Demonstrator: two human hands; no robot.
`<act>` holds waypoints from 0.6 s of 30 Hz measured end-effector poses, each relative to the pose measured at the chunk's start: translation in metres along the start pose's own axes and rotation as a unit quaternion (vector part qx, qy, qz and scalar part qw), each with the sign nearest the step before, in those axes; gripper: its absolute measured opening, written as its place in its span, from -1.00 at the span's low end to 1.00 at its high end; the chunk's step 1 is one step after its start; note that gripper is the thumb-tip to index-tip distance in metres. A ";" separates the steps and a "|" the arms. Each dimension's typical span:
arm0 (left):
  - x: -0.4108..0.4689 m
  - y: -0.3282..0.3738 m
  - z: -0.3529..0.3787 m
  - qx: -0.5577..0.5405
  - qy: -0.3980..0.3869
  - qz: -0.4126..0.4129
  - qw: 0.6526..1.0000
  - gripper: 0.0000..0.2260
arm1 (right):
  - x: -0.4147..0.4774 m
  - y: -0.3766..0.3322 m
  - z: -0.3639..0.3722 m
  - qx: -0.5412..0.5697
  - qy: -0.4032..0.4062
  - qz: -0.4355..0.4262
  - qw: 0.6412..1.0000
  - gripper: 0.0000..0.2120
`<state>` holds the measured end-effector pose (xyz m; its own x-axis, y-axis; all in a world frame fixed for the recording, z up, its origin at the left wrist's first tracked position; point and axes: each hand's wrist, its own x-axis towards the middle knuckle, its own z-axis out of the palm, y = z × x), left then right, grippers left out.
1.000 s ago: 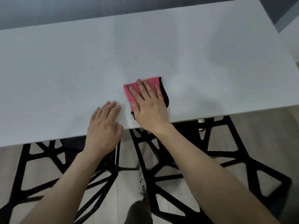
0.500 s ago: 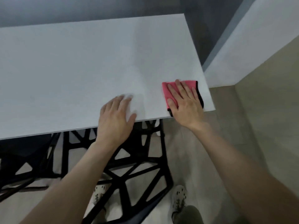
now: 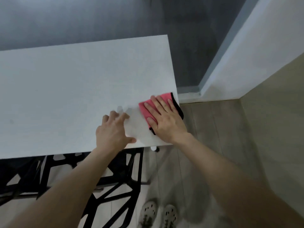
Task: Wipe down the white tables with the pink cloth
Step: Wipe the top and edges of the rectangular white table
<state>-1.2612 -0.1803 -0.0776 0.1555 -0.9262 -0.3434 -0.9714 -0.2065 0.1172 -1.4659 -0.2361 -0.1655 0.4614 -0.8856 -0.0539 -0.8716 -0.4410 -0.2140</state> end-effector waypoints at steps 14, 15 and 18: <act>0.160 0.069 -0.065 0.000 0.044 -0.033 0.998 -0.08 | 0.246 0.082 -0.047 0.005 -0.040 -0.063 0.997 -0.41; 0.174 0.079 -0.066 0.008 0.030 -0.024 0.999 -0.01 | 0.268 0.090 -0.052 0.004 -0.045 -0.066 0.997 -0.41; 0.199 0.103 -0.066 -0.017 -0.026 -0.016 0.999 0.18 | 0.312 0.110 -0.058 0.000 -0.042 -0.055 0.998 -0.41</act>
<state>-1.3185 -0.4066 -0.0727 0.1767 -0.9015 -0.3950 -0.9592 -0.2478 0.1363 -1.4272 -0.5687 -0.1497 0.5664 -0.8166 -0.1115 -0.8149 -0.5347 -0.2236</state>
